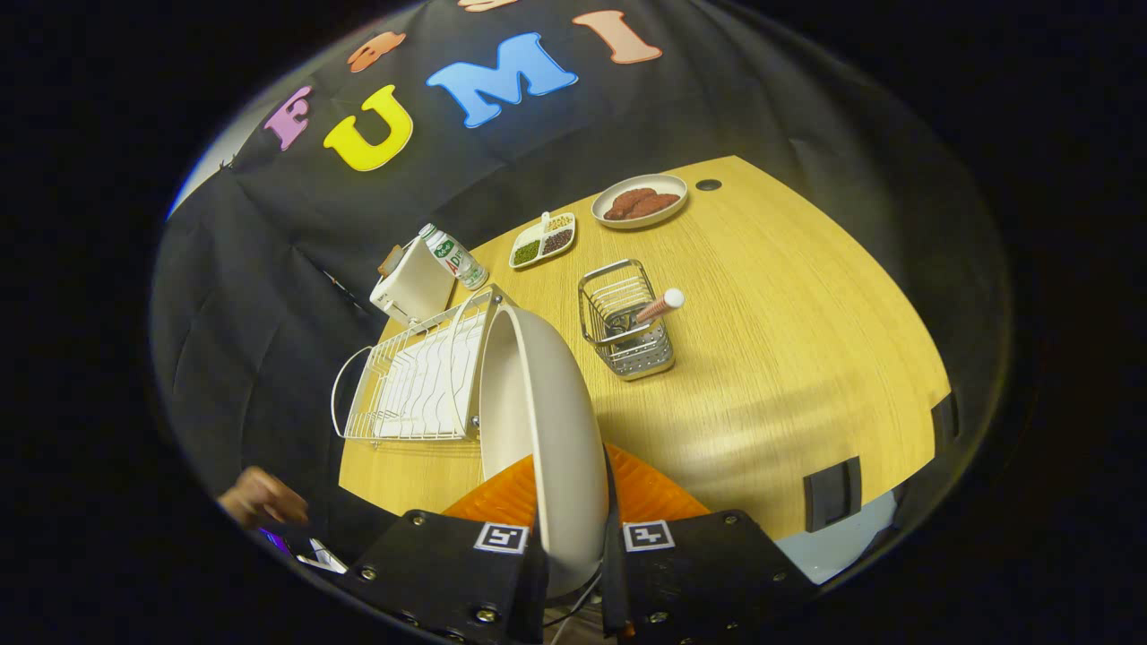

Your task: Take the plate from the dish rack, then take the spoon from the basket and place it into the plate.

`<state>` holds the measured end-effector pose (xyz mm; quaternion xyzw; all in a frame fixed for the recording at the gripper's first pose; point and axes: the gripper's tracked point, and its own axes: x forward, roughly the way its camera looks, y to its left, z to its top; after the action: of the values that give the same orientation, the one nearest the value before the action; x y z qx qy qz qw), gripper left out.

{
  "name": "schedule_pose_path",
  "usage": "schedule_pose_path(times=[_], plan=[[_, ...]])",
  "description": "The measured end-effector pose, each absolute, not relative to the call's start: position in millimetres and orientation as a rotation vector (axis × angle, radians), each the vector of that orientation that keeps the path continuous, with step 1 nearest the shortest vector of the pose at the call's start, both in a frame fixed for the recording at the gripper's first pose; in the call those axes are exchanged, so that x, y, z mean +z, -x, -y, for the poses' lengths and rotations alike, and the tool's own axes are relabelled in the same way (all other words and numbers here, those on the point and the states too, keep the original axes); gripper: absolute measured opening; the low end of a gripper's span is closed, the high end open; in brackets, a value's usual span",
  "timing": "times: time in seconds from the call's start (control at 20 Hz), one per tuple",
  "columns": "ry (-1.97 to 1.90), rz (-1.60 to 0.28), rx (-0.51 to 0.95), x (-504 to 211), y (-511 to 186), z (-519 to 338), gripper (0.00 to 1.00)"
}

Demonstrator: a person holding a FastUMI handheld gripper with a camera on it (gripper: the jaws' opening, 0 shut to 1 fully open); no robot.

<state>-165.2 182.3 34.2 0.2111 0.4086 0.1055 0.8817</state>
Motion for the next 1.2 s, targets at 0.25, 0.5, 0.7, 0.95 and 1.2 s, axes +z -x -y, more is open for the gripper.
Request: schedule_pose_path(times=[0.25, 0.5, 0.7, 0.95, 1.2], plan=[[-0.507, -0.888, 0.212, -6.8, 163.2, -178.9, 0.24], [-0.585, -0.881, 0.224, -45.7, 156.6, -174.3, 0.24], [-0.685, -0.883, 0.237, -71.7, 157.9, -172.7, 0.26], [-0.568, -0.911, 0.147, -89.7, 164.6, -148.0, 0.49], [-0.365, -0.823, 0.132, -60.9, 158.4, -122.0, 0.67]])
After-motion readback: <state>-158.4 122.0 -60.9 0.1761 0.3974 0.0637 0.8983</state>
